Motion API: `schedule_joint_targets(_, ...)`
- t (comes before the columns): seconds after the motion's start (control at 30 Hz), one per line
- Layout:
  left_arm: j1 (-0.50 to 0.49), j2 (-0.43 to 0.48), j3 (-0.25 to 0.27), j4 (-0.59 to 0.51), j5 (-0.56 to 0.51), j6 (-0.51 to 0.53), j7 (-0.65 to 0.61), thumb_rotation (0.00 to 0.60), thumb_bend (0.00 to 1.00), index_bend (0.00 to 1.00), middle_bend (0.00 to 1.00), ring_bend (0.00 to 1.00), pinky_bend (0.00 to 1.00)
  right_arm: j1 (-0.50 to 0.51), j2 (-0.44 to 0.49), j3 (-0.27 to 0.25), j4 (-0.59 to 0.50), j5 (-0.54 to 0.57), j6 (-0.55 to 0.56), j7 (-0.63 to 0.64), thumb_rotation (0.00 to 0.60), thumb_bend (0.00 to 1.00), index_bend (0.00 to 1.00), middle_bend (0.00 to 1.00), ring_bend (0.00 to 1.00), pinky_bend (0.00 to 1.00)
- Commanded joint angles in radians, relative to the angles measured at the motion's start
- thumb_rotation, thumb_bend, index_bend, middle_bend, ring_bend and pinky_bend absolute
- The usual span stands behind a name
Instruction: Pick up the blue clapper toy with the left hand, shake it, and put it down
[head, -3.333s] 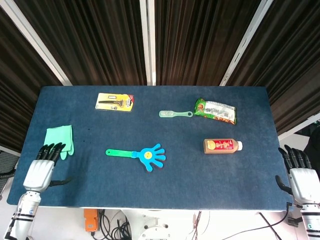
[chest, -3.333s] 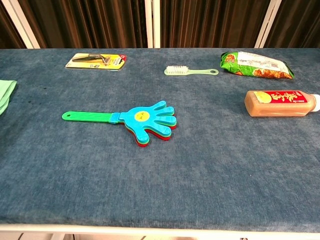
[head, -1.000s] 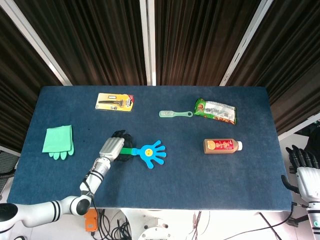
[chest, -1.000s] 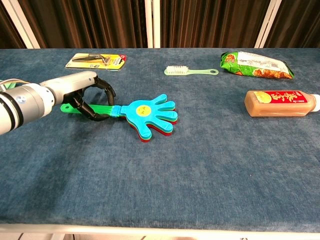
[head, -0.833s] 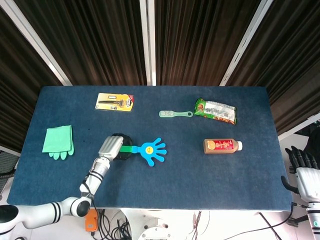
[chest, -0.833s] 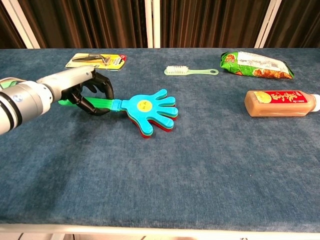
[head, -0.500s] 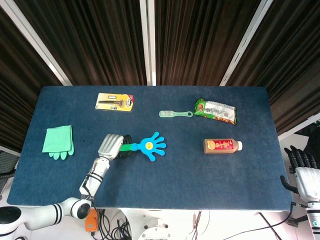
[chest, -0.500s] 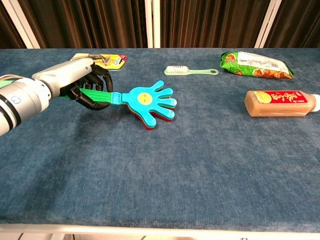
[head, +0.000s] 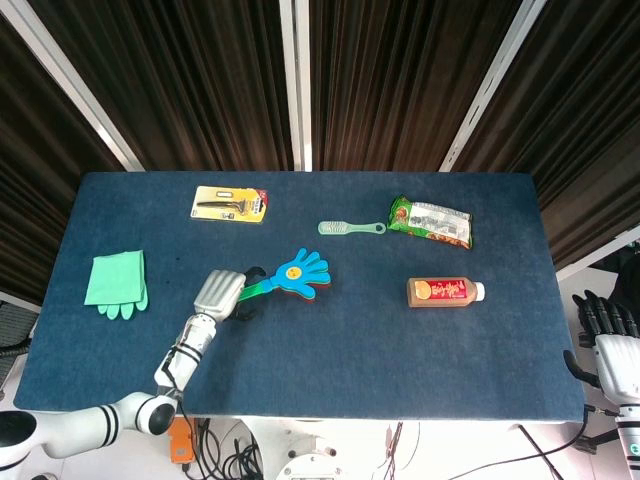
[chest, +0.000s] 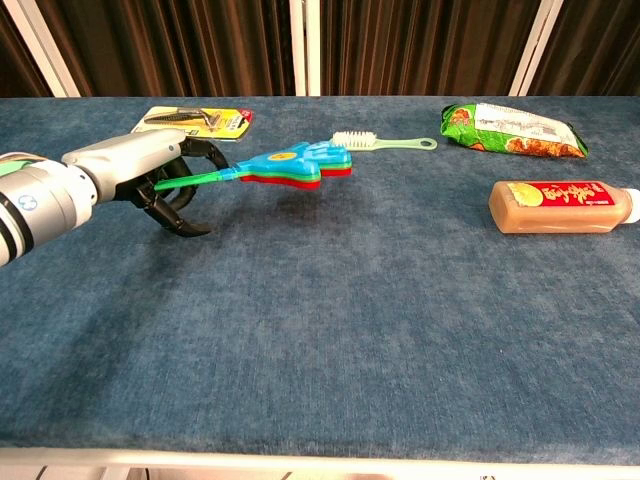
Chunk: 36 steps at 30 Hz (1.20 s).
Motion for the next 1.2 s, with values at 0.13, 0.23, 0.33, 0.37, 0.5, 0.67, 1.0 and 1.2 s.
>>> schedule_joint_targets(0.13, 0.0, -0.004, -0.002, 0.009, -0.002, 0.0, 0.005, 0.6, 0.17, 0.3, 0.96, 0.93, 0.94, 0.001, 0.001, 0.001, 0.001, 0.004, -0.005, 0.002, 0.6, 0.28, 0.0, 0.0, 0.0, 0.0)
schedule_joint_targets(0.23, 0.002, -0.01, -0.006, 0.015, -0.014, 0.001, 0.007, 0.6, 0.17, 0.47, 1.0, 0.96, 0.96, 0.0, 0.001, 0.001, -0.001, 0.003, -0.003, 0.0, 0.6, 0.28, 0.0, 0.0, 0.0, 0.0)
schedule_joint_targets(0.33, 0.005, -0.023, -0.011, 0.026, -0.02, 0.012, 0.008, 0.6, 0.17, 0.62, 1.0, 0.99, 0.97, 0.0, 0.001, 0.001, -0.003, 0.004, -0.002, -0.003, 0.6, 0.28, 0.0, 0.0, 0.0, 0.0)
schedule_joint_targets(0.37, 0.006, -0.026, -0.012, 0.029, -0.02, 0.017, 0.011, 0.6, 0.17, 0.68, 1.0, 1.0, 0.97, 0.0, 0.001, 0.001, -0.004, 0.006, -0.003, -0.003, 0.6, 0.28, 0.0, 0.0, 0.0, 0.0)
schedule_joint_targets(0.5, 0.013, -0.041, -0.019, 0.046, -0.008, 0.048, 0.005, 0.6, 0.17, 0.97, 1.0, 1.0, 0.99, 0.001, -0.001, 0.0, -0.002, 0.009, -0.011, -0.003, 0.6, 0.28, 0.0, 0.0, 0.0, 0.0)
schedule_joint_targets(0.67, 0.029, -0.052, -0.035, 0.056, 0.037, 0.089, -0.091, 0.6, 0.18, 1.0, 1.0, 1.0, 1.0, 0.002, -0.004, 0.002, 0.0, 0.013, -0.014, -0.003, 0.6, 0.29, 0.0, 0.0, 0.0, 0.0)
schedule_joint_targets(1.0, 0.129, 0.088, -0.183, -0.14, 0.154, 0.032, -1.171, 0.6, 0.49, 1.0, 1.0, 1.0, 1.0, 0.002, -0.003, 0.002, -0.004, 0.013, -0.012, -0.009, 0.6, 0.29, 0.0, 0.0, 0.0, 0.0)
schedule_joint_targets(1.2, 0.133, 0.245, -0.152, -0.138, 0.431, 0.058, -1.758, 0.6, 0.59, 1.0, 1.0, 1.0, 1.0, 0.006, -0.007, 0.0, -0.014, 0.01, -0.018, -0.026, 0.6, 0.3, 0.0, 0.0, 0.0, 0.0)
